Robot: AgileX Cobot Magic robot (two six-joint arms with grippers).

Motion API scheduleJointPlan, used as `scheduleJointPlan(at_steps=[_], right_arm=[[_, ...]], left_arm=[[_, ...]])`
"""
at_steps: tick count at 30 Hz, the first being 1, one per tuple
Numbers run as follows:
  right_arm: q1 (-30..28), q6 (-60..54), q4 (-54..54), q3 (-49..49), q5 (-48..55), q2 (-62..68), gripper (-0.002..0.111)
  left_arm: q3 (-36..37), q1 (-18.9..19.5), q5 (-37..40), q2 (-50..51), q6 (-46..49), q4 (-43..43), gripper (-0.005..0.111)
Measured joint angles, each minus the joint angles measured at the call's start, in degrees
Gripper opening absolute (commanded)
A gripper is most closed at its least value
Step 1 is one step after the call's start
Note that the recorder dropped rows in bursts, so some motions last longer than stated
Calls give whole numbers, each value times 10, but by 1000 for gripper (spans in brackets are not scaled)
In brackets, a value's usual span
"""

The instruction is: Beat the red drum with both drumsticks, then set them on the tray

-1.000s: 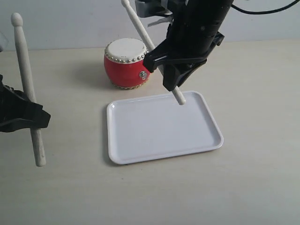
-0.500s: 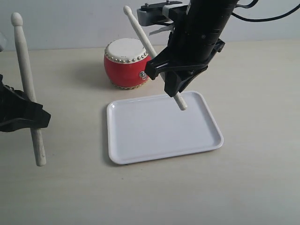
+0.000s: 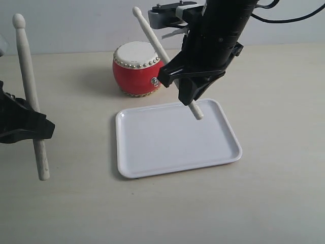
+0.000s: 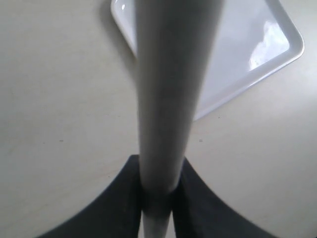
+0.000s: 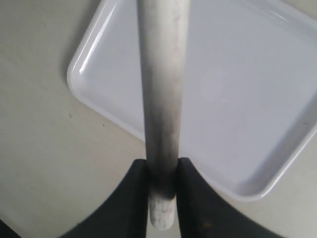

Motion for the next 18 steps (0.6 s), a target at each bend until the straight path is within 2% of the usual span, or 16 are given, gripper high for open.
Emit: scheduleJointPlan(at_steps=[4,9,18], right_arm=[[0,-51,-11,0,11,0,0],[0,-197,-69,0,14,-1,0],[0,-438,-235,0,-7,24,0]], left_arm=[[0,0,0,0,2,0,0],[0,0,0,0,3,0,0],[0,0,0,0,3,0,0]])
